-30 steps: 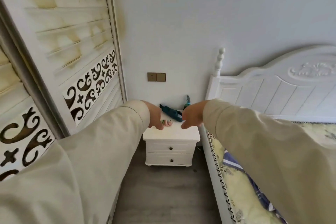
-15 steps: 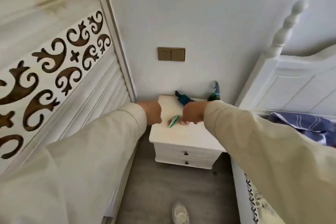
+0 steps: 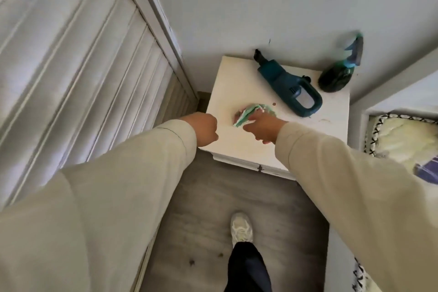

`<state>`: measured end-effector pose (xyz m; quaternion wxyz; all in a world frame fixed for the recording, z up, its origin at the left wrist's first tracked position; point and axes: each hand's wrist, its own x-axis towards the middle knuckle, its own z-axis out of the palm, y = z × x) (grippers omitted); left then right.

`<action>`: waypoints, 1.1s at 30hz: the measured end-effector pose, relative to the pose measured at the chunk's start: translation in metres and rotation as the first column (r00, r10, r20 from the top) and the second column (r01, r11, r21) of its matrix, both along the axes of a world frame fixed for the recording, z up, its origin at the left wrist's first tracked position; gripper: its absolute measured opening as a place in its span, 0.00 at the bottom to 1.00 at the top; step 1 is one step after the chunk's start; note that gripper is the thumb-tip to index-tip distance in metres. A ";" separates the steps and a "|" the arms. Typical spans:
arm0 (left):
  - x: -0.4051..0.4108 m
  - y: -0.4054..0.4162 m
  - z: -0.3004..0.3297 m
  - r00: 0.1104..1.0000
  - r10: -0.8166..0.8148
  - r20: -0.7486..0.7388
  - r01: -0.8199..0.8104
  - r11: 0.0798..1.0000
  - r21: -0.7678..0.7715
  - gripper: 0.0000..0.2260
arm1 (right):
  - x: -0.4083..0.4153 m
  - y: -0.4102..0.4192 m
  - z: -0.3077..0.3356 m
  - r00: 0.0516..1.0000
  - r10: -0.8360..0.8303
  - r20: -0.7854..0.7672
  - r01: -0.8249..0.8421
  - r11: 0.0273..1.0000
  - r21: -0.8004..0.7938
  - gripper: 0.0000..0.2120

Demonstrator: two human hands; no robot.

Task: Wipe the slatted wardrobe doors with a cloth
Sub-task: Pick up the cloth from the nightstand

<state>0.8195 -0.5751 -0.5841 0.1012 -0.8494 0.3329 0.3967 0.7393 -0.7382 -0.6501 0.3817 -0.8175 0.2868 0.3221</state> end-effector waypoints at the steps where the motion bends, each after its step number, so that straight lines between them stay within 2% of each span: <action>1: 0.004 0.001 -0.012 1.000 0.017 -0.013 -0.017 1.000 0.003 0.16 | 0.007 0.001 -0.019 0.999 -0.034 0.010 0.034 0.999 0.017 0.25; 3: 0.007 0.007 -0.030 0.998 0.056 -0.039 -0.056 0.998 -0.003 0.16 | 0.015 0.007 -0.040 0.967 -0.254 -0.017 0.253 0.949 0.188 0.23; 5: 0.011 0.016 -0.045 0.992 0.106 -0.067 -0.106 0.994 -0.008 0.16 | 0.021 0.011 -0.061 0.890 -0.449 -0.078 0.451 0.841 0.298 0.24; 10: 0.022 0.047 -0.065 0.967 0.234 -0.103 -0.236 0.972 -0.003 0.15 | 0.039 0.020 -0.116 0.698 -0.696 -0.172 0.705 0.623 0.338 0.40; 11: 0.024 0.052 -0.064 0.963 0.249 -0.104 -0.251 0.968 0.000 0.15 | 0.042 0.022 -0.117 0.669 -0.725 -0.164 0.726 0.590 0.354 0.39; 13: 0.026 0.061 -0.059 0.957 0.269 -0.106 -0.270 0.963 0.005 0.14 | 0.047 0.026 -0.109 0.615 -0.776 -0.139 0.761 0.539 0.362 0.29; 18: 0.024 0.077 -0.025 0.952 0.294 -0.088 -0.297 0.955 -0.017 0.14 | 0.052 0.032 -0.073 0.637 -0.769 -0.055 0.730 0.579 0.363 0.14; 22: 0.010 0.086 0.030 0.958 0.280 -0.064 -0.282 0.959 -0.033 0.14 | 0.042 0.040 -0.007 0.641 -0.766 -0.035 0.698 0.564 0.441 0.13; 25: -0.004 0.095 0.075 0.968 0.250 -0.007 -0.250 0.965 -0.074 0.15 | 0.026 0.050 0.050 0.607 -0.794 -0.016 0.664 0.496 0.559 0.09; 28: -0.024 0.106 0.118 0.972 0.228 0.058 -0.218 0.966 -0.142 0.15 | 0.002 0.065 0.105 0.680 -0.726 0.100 0.491 0.553 0.673 0.11; 31: -0.057 0.128 0.155 0.958 0.251 0.140 -0.208 0.941 -0.266 0.19 | -0.029 0.090 0.164 0.665 -0.733 0.146 0.389 0.506 0.770 0.08; 33: -0.073 0.138 0.171 0.935 0.323 0.146 -0.253 0.897 -0.364 0.27 | -0.045 0.107 0.200 0.644 -0.756 0.120 0.344 0.426 0.837 0.06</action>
